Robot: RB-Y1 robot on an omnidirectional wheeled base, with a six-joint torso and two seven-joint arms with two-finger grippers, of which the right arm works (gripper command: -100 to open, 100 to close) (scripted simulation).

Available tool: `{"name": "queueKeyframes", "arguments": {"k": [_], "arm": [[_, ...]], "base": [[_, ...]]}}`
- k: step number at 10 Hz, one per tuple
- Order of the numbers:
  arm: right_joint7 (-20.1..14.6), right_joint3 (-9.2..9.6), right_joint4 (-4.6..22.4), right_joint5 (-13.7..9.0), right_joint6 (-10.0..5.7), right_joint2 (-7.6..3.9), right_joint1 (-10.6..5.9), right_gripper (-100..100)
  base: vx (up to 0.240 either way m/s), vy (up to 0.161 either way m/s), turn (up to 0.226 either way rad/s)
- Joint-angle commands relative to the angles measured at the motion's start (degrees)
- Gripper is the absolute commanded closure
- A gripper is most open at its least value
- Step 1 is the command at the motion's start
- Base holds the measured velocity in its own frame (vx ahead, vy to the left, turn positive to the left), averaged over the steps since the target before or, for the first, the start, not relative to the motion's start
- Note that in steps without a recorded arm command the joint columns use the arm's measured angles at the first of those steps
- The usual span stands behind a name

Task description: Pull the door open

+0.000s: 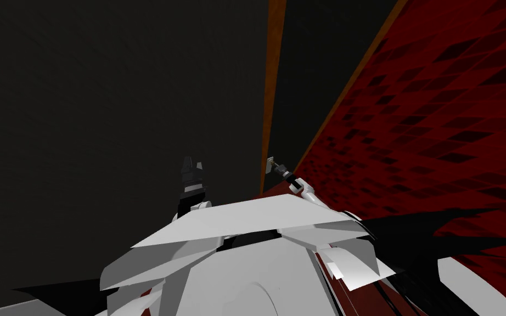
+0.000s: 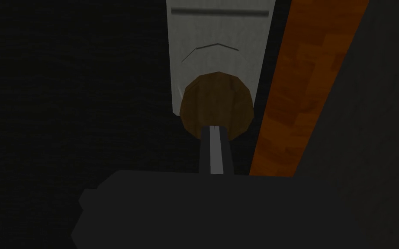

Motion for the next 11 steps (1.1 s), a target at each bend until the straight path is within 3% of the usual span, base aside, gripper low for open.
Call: {"name": "queueKeyframes", "arguments": {"k": [1,7,11], "arm": [[-0.4,0.16,-0.2,0.0,-0.15,-0.42,0.28,-100],[-1.3,0.59,-0.9,0.0,-0.55,-1.58,1.07,-100],[-0.5,0.10,-0.3,0.0,-0.12,-0.55,0.43,-100]], "base": [[-0.084,-0.025,-0.036],[-0.160,-0.045,-0.032],[0.143,0.045,0.033]]}}
